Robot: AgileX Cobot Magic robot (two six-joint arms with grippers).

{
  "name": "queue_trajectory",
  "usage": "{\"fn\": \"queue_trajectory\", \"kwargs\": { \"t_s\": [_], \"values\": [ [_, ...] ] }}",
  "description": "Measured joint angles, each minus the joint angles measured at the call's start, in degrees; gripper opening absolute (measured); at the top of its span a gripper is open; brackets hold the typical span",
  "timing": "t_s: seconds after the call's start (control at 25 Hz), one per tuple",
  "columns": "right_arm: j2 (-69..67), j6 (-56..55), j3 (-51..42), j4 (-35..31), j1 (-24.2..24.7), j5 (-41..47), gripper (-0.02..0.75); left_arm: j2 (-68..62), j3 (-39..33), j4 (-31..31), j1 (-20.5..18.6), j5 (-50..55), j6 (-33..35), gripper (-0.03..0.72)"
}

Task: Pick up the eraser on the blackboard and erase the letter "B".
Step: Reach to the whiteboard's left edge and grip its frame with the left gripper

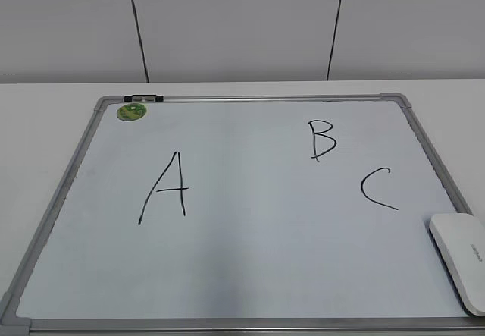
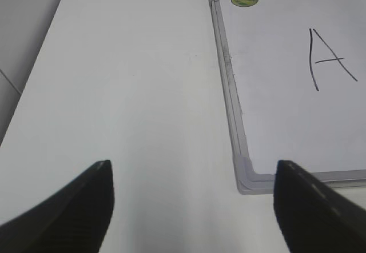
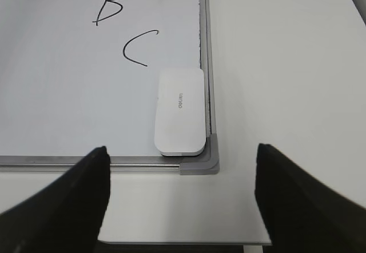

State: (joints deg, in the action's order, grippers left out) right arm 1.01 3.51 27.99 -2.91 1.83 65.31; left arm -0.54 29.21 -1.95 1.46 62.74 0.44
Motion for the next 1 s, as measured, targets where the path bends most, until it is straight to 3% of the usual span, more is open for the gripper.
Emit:
{"fn": "queue_trajectory", "kwargs": {
  "t_s": [1.0],
  "values": [
    [0.00, 0.00, 0.00, 0.00, 0.00, 0.00, 0.587, -2.02, 1.07, 0.00, 0.00, -0.89, 0.00, 0.622]
  ]
}}
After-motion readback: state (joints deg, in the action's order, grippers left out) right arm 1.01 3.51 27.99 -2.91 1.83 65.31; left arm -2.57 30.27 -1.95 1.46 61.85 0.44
